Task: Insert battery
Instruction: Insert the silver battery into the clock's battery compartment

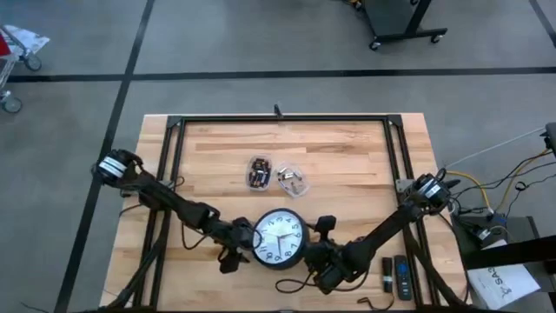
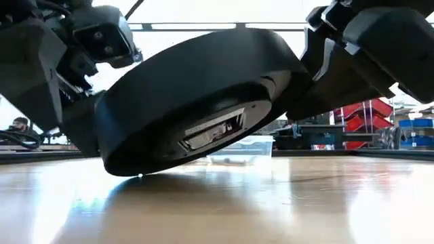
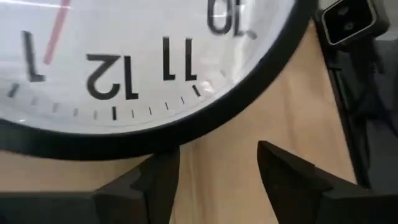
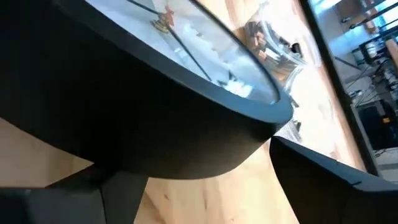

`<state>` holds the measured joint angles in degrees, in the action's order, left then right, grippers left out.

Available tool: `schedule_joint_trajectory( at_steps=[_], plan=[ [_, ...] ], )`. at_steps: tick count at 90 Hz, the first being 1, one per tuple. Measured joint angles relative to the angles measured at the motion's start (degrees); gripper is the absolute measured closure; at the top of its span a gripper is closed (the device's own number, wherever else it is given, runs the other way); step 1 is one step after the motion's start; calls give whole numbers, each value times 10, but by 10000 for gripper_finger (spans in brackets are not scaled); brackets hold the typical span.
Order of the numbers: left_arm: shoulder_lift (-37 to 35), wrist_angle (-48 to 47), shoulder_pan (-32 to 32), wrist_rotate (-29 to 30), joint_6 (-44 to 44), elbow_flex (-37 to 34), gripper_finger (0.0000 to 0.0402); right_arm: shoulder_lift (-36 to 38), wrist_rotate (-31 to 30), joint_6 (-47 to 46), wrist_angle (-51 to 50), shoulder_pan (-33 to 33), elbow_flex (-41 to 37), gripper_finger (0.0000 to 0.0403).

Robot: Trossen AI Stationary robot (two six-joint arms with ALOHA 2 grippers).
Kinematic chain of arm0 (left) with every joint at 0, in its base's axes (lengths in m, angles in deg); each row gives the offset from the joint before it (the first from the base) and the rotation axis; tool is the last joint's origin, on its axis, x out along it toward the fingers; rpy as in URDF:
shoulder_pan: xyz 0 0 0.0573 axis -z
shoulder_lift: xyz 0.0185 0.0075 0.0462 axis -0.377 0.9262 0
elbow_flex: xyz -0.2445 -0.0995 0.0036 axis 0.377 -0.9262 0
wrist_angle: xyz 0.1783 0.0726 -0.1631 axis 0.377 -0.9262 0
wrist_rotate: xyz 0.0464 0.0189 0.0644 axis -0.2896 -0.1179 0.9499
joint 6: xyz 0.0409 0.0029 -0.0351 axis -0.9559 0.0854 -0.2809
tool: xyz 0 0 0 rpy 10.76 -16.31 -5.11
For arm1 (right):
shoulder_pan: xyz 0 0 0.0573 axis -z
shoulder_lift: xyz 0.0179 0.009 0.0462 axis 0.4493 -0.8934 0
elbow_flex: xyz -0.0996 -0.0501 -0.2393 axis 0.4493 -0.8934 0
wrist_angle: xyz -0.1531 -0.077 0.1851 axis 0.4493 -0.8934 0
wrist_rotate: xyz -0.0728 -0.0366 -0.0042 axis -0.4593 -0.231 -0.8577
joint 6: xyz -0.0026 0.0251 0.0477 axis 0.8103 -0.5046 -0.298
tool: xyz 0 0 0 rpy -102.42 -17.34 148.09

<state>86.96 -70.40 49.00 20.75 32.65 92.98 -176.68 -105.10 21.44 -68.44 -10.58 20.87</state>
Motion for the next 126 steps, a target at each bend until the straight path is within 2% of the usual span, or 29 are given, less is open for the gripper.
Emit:
schedule_joint_trajectory(
  at_steps=[10,18,30,36,51,70,87,98,110,126],
  plan=[
    [-43,-48,0,40,-26,0,208,0,0,0,3,0,0,94],
    [-70,-79,0,110,-54,0,211,0,0,3,0,0,1,82],
    [-85,-97,-4,249,-102,0,216,0,-1,5,5,3,2,63],
    [-78,-101,-11,285,-119,-4,219,0,-1,9,3,6,2,58],
    [-49,-89,-31,262,-127,-7,224,0,0,21,4,17,2,59],
    [-26,-52,-27,209,-116,-7,223,-28,0,105,3,40,2,59],
    [-25,-49,-22,207,-111,-7,229,-64,-10,215,24,49,14,59],
    [-25,-48,-21,207,-109,-7,232,-96,-39,282,26,49,32,59],
    [-25,-43,-19,207,-101,-7,235,-127,-81,336,28,48,60,59],
    [-25,-43,-17,207,-99,-7,237,-154,-96,391,18,47,94,59]
  ],
)
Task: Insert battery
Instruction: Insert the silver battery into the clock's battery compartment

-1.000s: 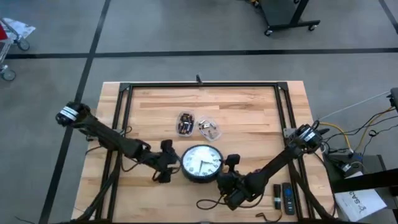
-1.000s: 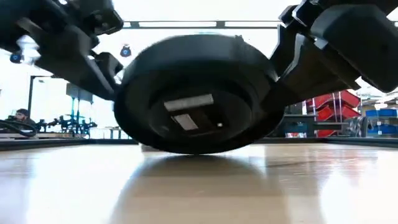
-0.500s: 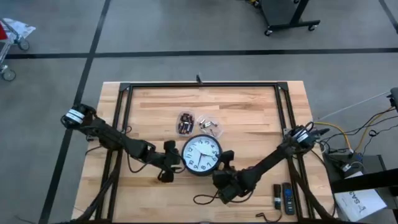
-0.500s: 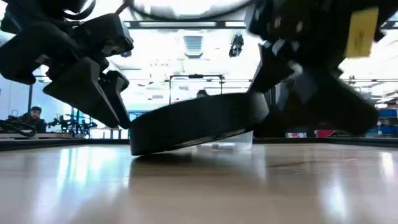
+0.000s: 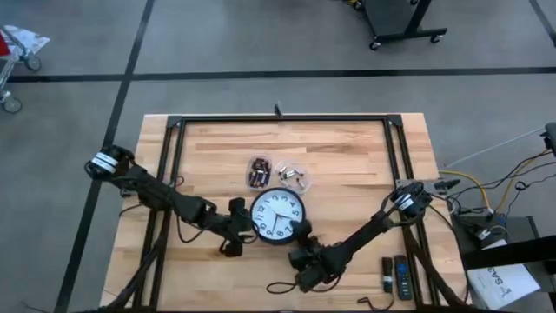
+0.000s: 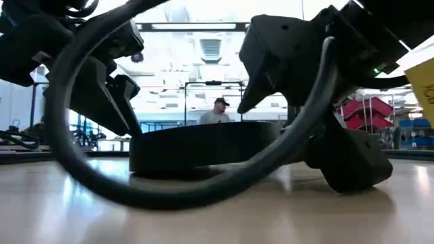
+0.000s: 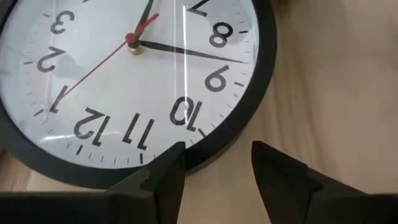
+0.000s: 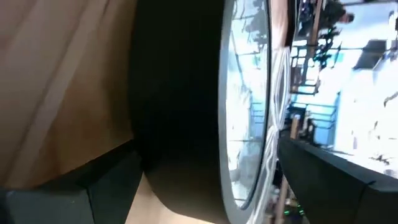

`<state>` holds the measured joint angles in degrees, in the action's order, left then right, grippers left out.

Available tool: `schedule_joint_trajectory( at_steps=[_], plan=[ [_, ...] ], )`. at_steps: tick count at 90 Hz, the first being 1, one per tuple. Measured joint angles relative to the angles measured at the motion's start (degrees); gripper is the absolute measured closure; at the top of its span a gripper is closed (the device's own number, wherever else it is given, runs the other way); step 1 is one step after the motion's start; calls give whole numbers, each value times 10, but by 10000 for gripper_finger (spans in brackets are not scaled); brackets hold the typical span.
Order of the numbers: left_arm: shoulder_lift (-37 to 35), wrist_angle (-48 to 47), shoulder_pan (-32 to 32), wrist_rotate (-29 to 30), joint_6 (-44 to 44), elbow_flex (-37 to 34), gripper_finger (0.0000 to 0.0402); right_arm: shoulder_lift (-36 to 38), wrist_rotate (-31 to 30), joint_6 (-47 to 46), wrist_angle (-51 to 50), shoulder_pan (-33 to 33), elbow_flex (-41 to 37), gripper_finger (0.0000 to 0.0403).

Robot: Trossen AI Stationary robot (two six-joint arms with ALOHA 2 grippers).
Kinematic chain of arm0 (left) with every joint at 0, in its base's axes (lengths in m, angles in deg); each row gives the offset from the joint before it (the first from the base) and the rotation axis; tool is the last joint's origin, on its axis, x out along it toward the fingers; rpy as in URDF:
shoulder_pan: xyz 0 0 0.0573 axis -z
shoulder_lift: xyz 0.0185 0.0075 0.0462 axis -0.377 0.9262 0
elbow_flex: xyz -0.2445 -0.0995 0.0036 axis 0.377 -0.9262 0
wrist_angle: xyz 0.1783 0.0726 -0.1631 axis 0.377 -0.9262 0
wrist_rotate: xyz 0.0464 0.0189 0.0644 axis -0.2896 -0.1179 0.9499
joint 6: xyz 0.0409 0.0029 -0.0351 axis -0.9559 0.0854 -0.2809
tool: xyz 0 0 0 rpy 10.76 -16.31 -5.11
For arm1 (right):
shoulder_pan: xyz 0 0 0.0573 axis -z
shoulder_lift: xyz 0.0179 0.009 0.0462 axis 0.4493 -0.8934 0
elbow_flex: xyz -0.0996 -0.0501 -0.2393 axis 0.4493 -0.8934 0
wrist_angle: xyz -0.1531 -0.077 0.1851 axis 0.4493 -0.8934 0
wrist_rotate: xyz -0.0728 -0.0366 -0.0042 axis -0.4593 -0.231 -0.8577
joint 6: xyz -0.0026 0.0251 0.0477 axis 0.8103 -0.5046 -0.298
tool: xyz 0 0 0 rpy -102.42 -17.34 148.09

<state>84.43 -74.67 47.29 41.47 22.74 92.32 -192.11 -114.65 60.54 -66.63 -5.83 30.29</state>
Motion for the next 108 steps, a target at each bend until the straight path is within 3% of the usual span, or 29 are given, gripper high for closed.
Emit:
schedule_joint_trajectory(
  at_steps=[16,54,73,83,91,108],
  plan=[
    [0,8,1,-6,0,0,235,-1,-1,12,5,4,10,84],
    [-19,23,36,-15,0,22,248,2,-10,2,18,11,12,246],
    [-66,-7,61,-10,0,37,254,13,-1,-32,7,11,28,250],
    [-95,-47,82,32,-2,44,258,30,13,-99,-35,10,47,237],
    [-121,-88,104,99,-9,51,261,54,34,-169,-92,9,62,235],
    [-159,-132,153,270,-44,54,254,128,161,-328,-169,23,68,250]
  ],
)
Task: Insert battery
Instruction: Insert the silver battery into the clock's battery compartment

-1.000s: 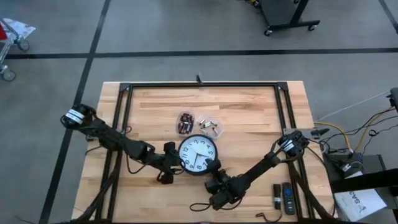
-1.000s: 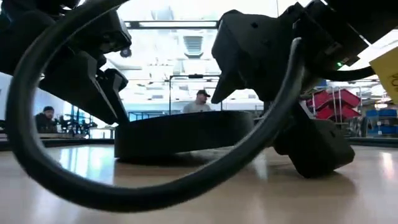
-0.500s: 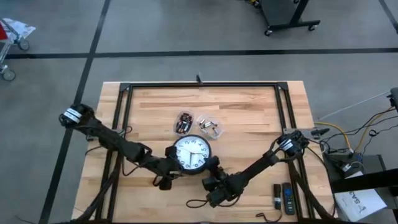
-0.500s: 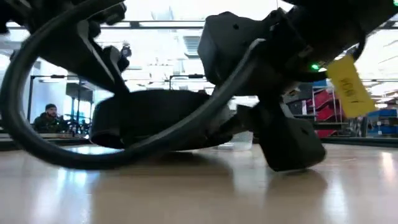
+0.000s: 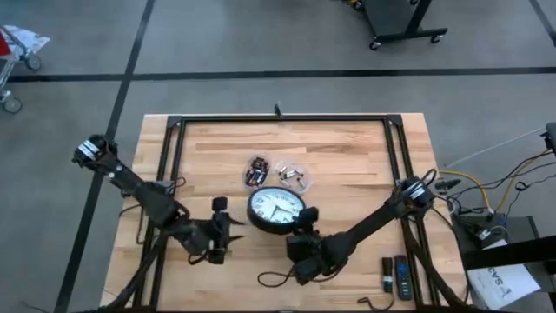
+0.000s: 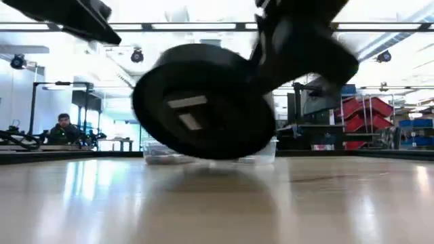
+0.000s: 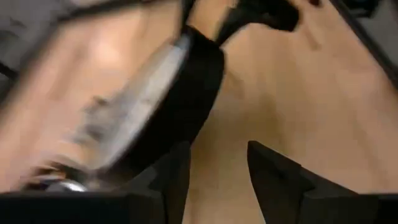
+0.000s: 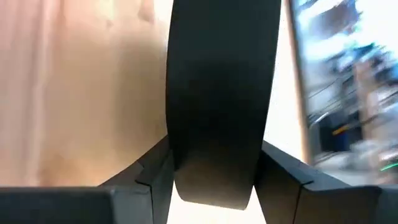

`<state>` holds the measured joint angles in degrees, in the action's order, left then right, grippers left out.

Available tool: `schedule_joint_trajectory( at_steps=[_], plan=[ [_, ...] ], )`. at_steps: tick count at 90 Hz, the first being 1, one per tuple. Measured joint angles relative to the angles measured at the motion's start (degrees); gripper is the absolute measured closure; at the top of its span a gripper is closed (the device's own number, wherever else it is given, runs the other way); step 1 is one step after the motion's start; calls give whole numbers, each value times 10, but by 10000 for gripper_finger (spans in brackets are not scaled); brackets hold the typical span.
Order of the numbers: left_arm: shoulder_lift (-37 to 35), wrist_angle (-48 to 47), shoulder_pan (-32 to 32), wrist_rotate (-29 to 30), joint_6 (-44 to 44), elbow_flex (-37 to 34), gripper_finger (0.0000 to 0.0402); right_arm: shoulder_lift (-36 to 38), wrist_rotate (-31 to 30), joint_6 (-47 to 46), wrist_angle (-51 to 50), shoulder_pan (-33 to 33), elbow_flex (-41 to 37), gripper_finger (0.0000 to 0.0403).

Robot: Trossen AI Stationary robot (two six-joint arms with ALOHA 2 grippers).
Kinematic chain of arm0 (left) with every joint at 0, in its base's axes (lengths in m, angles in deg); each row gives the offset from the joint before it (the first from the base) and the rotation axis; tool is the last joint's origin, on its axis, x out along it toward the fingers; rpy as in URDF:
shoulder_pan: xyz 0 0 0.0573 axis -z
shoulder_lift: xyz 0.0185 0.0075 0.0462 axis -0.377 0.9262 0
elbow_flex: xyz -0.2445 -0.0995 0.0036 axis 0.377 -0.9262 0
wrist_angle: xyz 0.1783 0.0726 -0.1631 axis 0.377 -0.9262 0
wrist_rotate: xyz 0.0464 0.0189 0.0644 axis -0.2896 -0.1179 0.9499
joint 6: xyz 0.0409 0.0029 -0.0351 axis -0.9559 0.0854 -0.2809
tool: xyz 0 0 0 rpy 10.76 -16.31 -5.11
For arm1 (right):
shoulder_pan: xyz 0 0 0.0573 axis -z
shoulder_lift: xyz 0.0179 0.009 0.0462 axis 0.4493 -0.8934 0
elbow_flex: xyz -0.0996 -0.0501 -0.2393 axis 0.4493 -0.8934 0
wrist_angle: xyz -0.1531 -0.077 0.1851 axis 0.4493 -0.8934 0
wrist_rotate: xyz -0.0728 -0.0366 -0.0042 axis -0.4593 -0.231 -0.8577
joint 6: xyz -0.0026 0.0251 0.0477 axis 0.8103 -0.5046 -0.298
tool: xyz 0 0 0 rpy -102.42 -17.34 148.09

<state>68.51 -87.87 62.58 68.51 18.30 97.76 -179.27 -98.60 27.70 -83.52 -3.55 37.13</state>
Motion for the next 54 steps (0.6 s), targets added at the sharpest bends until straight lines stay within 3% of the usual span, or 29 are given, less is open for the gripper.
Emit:
schedule_joint_trajectory(
  at_steps=[14,39,54],
  plan=[
    [-4,-1,13,49,-18,0,235,83,110,-131,-8,11,0,249],
    [45,2,14,50,0,-1,210,236,164,-251,-48,17,-30,250],
    [110,74,14,51,-25,-1,211,304,227,-298,-45,40,-85,250]
  ],
)
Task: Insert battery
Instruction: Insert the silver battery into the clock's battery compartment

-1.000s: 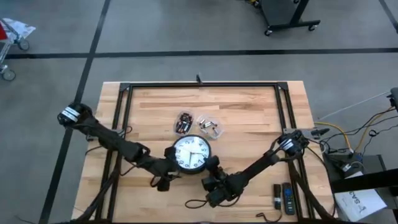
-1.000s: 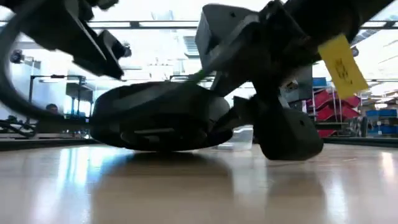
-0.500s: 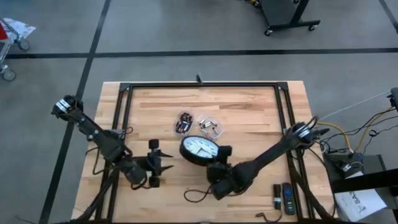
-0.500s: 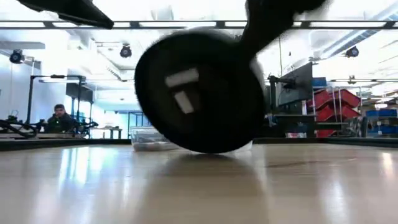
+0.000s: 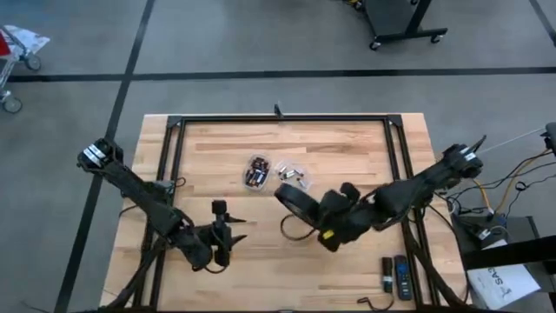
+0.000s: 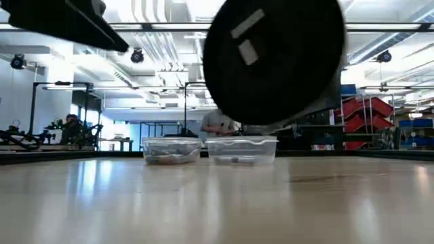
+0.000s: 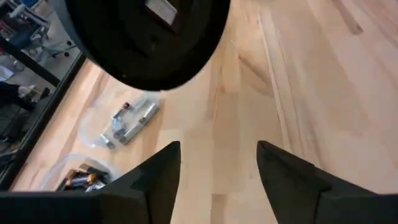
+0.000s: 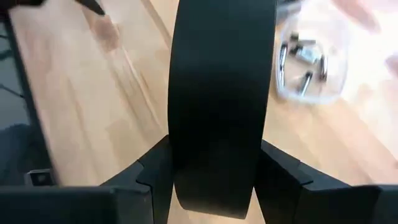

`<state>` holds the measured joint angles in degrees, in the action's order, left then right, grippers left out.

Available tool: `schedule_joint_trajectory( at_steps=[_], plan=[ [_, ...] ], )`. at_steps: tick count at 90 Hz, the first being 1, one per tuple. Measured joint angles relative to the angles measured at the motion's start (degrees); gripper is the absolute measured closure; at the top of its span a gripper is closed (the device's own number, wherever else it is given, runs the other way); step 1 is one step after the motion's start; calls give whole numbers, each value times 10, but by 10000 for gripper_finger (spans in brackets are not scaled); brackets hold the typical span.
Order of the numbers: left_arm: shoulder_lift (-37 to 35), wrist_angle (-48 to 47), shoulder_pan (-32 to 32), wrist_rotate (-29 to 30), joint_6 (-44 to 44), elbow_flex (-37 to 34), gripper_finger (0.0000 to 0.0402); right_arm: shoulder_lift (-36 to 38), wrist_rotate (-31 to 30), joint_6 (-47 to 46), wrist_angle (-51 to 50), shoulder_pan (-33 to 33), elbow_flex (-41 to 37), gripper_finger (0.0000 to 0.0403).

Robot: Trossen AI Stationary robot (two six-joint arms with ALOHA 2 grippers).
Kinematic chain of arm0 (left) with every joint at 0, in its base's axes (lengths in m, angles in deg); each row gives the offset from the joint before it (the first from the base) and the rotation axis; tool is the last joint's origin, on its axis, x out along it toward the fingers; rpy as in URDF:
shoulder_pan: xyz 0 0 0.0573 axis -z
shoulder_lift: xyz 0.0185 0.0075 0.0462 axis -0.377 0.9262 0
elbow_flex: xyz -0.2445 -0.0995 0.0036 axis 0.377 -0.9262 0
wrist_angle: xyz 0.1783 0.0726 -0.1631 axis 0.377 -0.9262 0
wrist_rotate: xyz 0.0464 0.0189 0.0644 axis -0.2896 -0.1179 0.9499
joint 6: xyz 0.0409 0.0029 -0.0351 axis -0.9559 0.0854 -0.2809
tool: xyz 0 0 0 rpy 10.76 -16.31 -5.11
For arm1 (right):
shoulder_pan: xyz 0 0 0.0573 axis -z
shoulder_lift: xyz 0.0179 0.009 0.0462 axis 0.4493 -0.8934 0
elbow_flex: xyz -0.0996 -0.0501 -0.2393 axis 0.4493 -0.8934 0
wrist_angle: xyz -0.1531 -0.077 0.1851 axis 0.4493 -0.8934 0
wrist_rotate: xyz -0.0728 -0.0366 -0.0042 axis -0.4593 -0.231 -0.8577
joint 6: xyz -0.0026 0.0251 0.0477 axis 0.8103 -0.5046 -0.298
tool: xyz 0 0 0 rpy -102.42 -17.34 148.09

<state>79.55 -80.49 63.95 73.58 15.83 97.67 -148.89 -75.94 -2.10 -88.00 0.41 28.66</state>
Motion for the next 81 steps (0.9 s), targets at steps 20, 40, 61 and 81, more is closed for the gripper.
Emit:
schedule_joint_trajectory(
  at_steps=[20,40,61,81],
  plan=[
    [137,208,-14,40,-178,-1,220,30,82,-22,71,45,-84,246],
    [215,322,-51,36,-277,15,223,29,186,-14,154,77,-125,250],
    [241,322,-92,-27,-294,17,219,29,237,6,168,106,-125,250],
    [265,322,-122,-73,-378,17,233,29,305,11,180,136,-124,245]
  ],
)
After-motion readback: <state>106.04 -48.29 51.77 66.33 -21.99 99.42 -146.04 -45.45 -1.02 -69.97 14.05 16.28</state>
